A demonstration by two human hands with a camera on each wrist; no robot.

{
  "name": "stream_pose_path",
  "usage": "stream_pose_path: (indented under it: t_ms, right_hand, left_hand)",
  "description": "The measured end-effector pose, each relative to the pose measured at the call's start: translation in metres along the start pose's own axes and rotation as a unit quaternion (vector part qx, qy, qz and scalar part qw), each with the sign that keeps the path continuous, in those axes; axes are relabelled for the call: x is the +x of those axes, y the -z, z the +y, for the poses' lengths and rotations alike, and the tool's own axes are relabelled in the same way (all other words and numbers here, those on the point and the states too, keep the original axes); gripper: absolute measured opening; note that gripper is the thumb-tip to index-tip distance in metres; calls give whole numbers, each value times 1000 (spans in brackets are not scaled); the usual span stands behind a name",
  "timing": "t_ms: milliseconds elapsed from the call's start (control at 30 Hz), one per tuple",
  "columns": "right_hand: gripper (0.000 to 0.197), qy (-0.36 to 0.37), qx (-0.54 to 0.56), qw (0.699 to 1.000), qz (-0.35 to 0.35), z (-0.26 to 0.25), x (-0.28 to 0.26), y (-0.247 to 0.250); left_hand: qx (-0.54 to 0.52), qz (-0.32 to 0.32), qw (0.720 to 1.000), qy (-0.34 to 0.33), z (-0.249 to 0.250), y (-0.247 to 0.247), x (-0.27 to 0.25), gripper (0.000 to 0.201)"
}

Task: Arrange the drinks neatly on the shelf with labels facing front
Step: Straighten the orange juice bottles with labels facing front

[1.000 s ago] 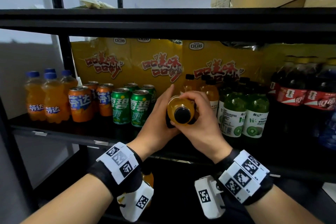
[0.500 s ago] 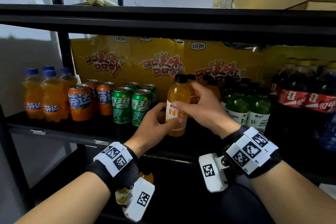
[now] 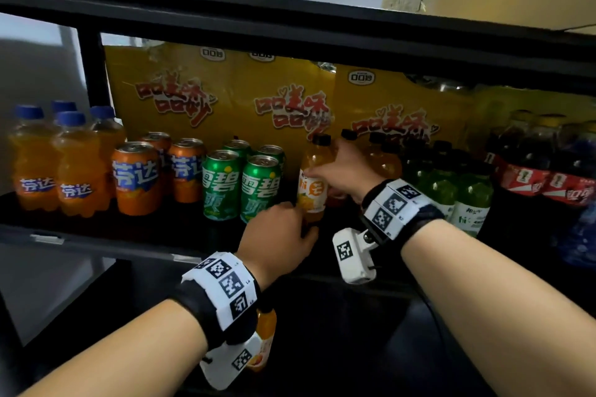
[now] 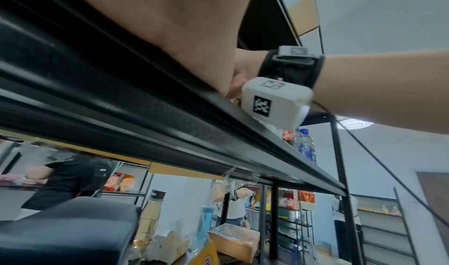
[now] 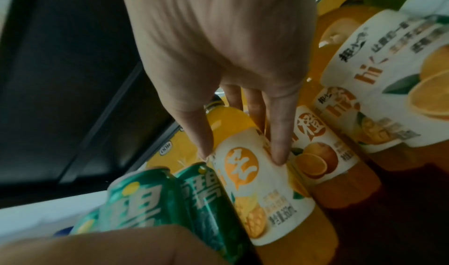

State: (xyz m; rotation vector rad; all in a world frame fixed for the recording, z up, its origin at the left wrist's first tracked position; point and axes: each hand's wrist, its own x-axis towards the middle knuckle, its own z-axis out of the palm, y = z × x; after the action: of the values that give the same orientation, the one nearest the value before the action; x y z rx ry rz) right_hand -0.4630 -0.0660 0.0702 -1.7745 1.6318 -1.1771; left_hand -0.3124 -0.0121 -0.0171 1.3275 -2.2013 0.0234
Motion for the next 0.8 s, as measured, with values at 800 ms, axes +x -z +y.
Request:
stream_pose_path:
  t_ms: [800]
  right_hand:
    - [39,48,-274,957,85,-28,23,24]
  left_hand:
    - [1,-171,983,-59,-5,-9,10,56]
